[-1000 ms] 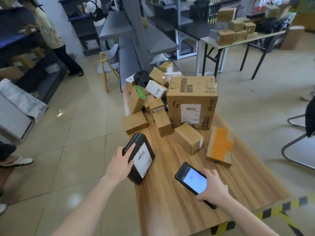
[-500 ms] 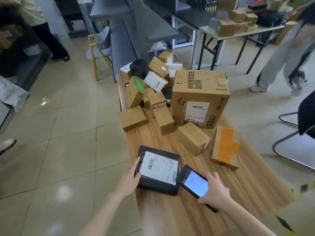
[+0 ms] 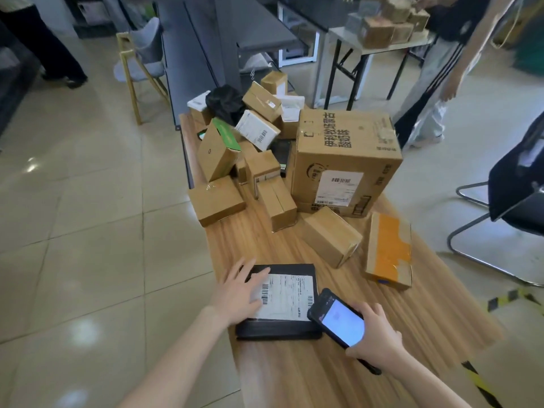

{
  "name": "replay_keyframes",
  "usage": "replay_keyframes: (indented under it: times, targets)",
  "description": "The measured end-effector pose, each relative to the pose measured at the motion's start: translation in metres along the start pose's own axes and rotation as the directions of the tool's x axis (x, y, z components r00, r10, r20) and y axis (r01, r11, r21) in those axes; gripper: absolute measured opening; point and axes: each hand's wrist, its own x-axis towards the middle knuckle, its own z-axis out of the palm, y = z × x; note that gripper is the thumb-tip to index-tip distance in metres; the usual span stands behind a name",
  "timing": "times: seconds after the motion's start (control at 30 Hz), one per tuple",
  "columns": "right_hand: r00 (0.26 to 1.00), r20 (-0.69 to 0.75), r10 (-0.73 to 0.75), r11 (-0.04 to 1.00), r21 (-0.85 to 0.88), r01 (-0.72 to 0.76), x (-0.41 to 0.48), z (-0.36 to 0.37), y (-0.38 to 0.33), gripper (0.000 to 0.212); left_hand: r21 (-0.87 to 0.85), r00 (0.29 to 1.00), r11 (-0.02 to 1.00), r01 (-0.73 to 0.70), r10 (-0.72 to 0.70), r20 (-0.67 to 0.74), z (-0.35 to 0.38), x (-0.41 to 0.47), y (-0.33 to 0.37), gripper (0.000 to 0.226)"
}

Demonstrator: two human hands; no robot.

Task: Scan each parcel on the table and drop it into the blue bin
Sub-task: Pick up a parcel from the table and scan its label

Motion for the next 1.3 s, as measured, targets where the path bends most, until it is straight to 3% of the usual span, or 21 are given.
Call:
replay_keyframes:
  times: [0.1, 0.33, 0.57, 0.8, 0.97, 1.13, 1.3]
  targets:
    - [1.000, -0.008, 0.003, 1.000, -0.004, -0.003, -0.001, 0.002, -0.002, 0.100, 0.082, 0.997, 0.997, 0.011, -0.017, 0.075, 0.005, 0.005, 0.001, 0.067]
    - [0.998, -0.038, -0.045, 0.999, -0.019, 0.045, -0.005, -0.002, -0.008, 0.099, 0.078, 0.956, 0.954, 0.289, -0.284, -0.071, 0.018, -0.020, 0.006, 0.065]
    - [0.993, -0.027, -0.111, 0.994, 0.001, 0.111, -0.008, 0.004, -0.008, 0.097, 0.010, 0.889, 0.890, 0.456, -0.454, -0.055, 0.031, -0.056, 0.022, 0.064]
    - [0.992, 0.012, -0.122, 0.992, 0.016, 0.122, -0.014, 0.006, 0.004, 0.102, -0.113, 0.970, 0.967, 0.228, -0.236, -0.061, 0.067, -0.098, 0.074, 0.058]
    - [0.995, -0.016, -0.103, 0.995, 0.013, 0.103, -0.021, -0.001, 0.018, 0.101, -0.124, 0.982, 0.992, 0.000, -0.023, -0.189, 0.044, -0.082, 0.061, 0.051]
    - [0.999, -0.017, -0.028, 1.000, 0.011, 0.028, -0.030, -0.006, 0.026, 0.099, -0.005, 1.000, 1.000, -0.022, 0.022, 0.017, 0.013, -0.043, 0.034, 0.097]
    - [0.999, -0.005, 0.032, 0.999, 0.011, -0.032, -0.035, -0.011, 0.038, 0.098, 0.105, 0.985, 0.994, -0.033, 0.015, 0.170, 0.010, -0.005, 0.036, 0.111]
